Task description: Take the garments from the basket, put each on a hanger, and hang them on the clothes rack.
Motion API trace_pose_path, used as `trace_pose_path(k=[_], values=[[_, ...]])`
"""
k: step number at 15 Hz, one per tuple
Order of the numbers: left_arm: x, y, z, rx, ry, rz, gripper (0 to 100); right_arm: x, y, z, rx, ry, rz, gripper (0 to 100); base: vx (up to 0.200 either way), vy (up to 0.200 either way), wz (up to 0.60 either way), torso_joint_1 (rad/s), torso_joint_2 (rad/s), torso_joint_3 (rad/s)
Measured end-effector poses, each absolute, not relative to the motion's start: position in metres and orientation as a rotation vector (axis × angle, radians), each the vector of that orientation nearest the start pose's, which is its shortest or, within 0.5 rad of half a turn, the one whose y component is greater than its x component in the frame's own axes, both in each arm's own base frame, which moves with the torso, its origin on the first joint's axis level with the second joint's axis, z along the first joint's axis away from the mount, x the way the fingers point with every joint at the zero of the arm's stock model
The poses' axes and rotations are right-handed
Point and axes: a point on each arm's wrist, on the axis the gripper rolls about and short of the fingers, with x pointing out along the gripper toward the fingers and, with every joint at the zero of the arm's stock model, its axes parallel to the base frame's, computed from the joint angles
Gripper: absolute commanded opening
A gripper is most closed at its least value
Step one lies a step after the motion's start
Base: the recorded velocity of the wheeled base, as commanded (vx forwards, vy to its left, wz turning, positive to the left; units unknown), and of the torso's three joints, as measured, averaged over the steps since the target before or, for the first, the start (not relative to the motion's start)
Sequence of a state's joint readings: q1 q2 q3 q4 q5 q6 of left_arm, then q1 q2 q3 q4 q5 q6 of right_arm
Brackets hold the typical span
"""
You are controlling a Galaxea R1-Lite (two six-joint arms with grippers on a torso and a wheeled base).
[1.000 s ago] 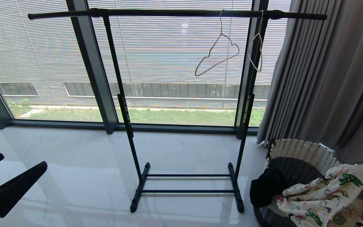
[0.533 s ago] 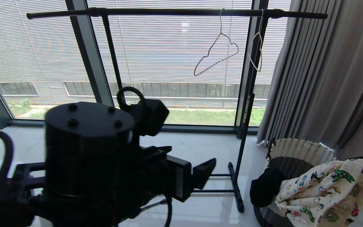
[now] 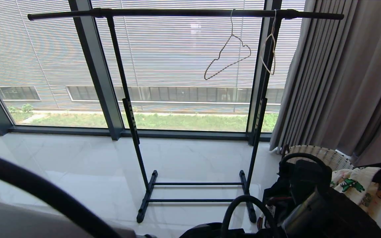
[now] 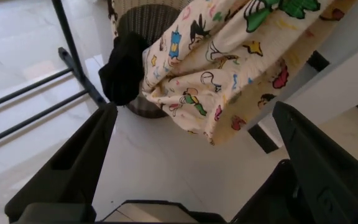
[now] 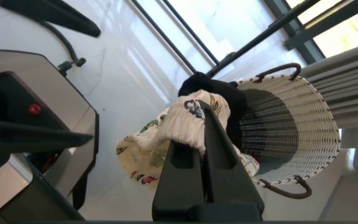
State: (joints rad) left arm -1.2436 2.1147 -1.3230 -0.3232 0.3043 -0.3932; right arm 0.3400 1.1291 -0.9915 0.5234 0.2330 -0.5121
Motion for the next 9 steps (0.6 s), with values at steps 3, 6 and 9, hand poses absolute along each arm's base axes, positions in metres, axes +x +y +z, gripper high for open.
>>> trace_pose_path(k=[3,6,9], values=[[0.16,-0.417,0.114,-0.016,0.54,-0.821,100,0.127,0.051,0.261,-0.517,0.503,0.712,0,0.0,0.0,0.0,0.0,0.0,0.0],[0.184,-0.426,0.093,-0.017,0.565,-0.812,100,0.125,0.053,0.263,-0.523,0.488,0.727,0,0.0,0.0,0.0,0.0,0.0,0.0],[0.199,-0.432,0.065,0.003,0.597,-0.783,100,0.124,0.055,0.264,-0.53,0.48,0.744,0,0.0,0.0,0.0,0.0,0.0,0.0]])
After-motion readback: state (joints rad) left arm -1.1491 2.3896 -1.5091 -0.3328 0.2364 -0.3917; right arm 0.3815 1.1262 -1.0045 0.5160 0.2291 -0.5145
